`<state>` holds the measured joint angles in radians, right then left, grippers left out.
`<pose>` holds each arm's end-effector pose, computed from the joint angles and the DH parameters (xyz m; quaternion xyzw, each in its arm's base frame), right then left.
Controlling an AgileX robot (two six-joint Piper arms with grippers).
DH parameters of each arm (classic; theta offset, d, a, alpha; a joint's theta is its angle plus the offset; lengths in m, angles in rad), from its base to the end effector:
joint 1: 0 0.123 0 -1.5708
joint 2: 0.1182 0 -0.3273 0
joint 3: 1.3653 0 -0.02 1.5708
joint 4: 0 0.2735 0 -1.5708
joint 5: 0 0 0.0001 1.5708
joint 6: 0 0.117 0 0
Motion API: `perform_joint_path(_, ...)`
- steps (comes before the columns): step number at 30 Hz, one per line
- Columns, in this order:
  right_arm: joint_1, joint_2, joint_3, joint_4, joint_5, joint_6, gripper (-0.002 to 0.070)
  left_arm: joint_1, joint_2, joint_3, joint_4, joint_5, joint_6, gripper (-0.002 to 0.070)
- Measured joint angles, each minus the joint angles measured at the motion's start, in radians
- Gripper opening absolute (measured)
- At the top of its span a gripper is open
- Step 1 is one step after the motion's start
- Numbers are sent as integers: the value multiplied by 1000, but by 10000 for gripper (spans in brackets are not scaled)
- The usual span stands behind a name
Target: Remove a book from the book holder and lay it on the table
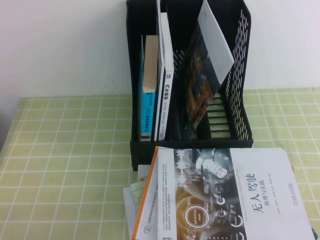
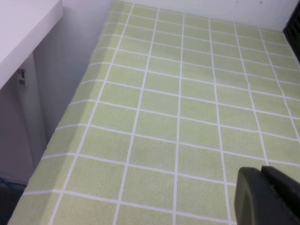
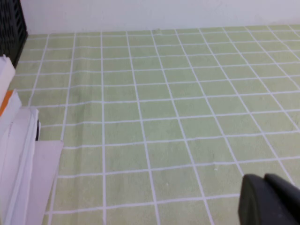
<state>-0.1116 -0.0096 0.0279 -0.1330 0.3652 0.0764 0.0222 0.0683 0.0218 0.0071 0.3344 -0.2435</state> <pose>0.0570 -0.0120 0.1634 0.0397 0.8017 -0.0664 0.5926 0.0623 0.0017 0.1641 -0.1060 0.8088 -0.0610 0.5752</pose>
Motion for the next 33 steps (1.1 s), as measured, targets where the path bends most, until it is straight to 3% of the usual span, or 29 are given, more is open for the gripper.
perform_joint_path(33, 0, 0, 0, 6, 0, 19, -2, 0, 0, 0, 0, 0, 1, -3)
